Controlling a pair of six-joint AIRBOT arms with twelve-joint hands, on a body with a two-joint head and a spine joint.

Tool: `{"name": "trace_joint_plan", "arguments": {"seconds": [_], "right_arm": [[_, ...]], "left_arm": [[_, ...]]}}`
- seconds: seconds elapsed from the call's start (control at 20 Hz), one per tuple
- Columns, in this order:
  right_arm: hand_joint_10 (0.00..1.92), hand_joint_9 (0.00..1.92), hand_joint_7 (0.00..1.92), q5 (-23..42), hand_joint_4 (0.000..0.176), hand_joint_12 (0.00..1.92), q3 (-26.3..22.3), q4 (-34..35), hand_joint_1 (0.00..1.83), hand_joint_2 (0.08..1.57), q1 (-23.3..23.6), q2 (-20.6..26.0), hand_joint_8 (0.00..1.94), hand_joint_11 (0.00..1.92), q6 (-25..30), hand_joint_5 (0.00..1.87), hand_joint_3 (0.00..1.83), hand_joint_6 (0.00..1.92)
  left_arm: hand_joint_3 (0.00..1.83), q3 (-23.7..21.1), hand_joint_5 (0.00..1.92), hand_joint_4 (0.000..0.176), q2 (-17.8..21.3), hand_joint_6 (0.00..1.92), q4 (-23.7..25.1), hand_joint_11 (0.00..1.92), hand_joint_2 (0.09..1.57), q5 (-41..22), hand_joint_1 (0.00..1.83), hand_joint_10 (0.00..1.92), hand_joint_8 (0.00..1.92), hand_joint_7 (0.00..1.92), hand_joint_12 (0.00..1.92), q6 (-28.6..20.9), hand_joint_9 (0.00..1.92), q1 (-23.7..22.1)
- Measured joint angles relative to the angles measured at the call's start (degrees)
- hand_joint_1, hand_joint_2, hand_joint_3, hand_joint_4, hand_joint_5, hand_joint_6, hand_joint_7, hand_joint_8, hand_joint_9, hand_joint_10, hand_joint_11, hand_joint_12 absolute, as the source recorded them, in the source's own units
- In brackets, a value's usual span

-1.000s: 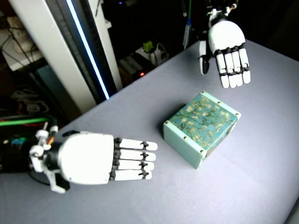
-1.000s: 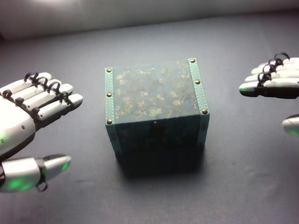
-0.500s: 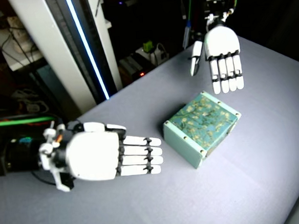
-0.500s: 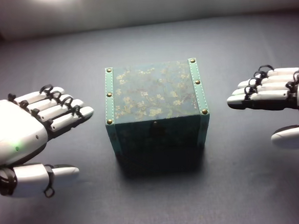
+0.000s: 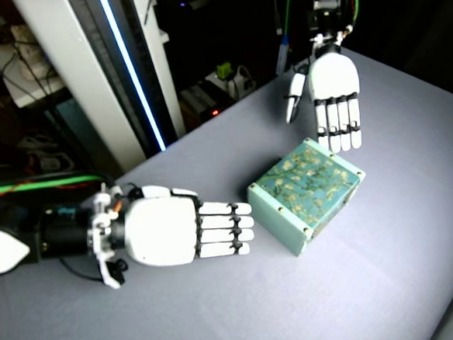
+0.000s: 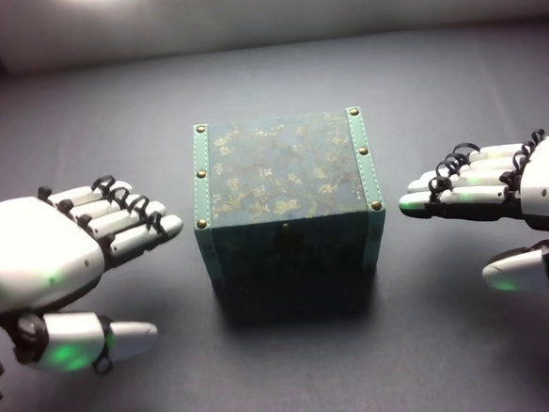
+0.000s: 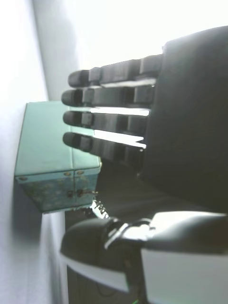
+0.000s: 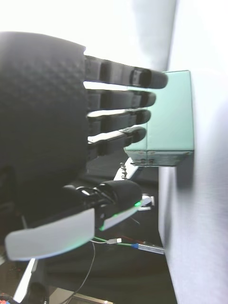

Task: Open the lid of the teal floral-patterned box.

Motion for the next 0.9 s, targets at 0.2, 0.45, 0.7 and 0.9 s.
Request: {"name": "trace_joint_plan", "arguments": {"seconds": [0.2, 0.45, 0.7, 0.9], "right_arm": [[0.01, 0.06, 0.0, -0.4, 0.0, 0.46, 0.3, -1.4, 0.36, 1.51, 1.0, -1.0, 0.0, 0.0, 0.3, 0.0, 0.0, 0.0], [0.0, 0.09, 0.0, -0.7, 0.0, 0.68, 0.4, -1.3, 0.26, 1.54, 1.4, -1.1, 0.0, 0.0, 0.3, 0.0, 0.0, 0.0], [0.0, 0.05, 0.0, -0.6, 0.0, 0.49, 0.4, -1.3, 0.21, 1.55, 1.4, -1.3, 0.0, 0.0, 0.3, 0.0, 0.0, 0.0], [0.01, 0.06, 0.0, -0.7, 0.0, 0.51, 0.4, -1.3, 0.19, 1.55, 1.4, -1.3, 0.0, 0.0, 0.4, 0.0, 0.0, 0.0]], "left_arm": [[0.0, 0.0, 0.0, 0.0, -0.3, 0.0, 0.9, 0.02, 1.29, -0.1, 0.0, 0.01, 0.0, 0.0, 0.01, -0.5, 0.04, -0.4], [0.0, 0.5, 0.01, 0.0, -1.0, 0.0, 2.7, 0.05, 1.3, -0.4, 0.0, 0.01, 0.01, 0.03, 0.02, -2.4, 0.06, -1.1], [0.0, 1.1, 0.0, 0.0, -1.9, 0.0, 3.7, 0.01, 1.31, 1.2, 0.0, 0.0, 0.0, 0.0, 0.0, -3.2, 0.01, -2.1], [0.0, 1.2, 0.0, 0.0, -2.1, 0.0, 4.4, 0.04, 1.31, 1.7, 0.0, 0.01, 0.0, 0.0, 0.02, -3.2, 0.03, -2.7]]}}
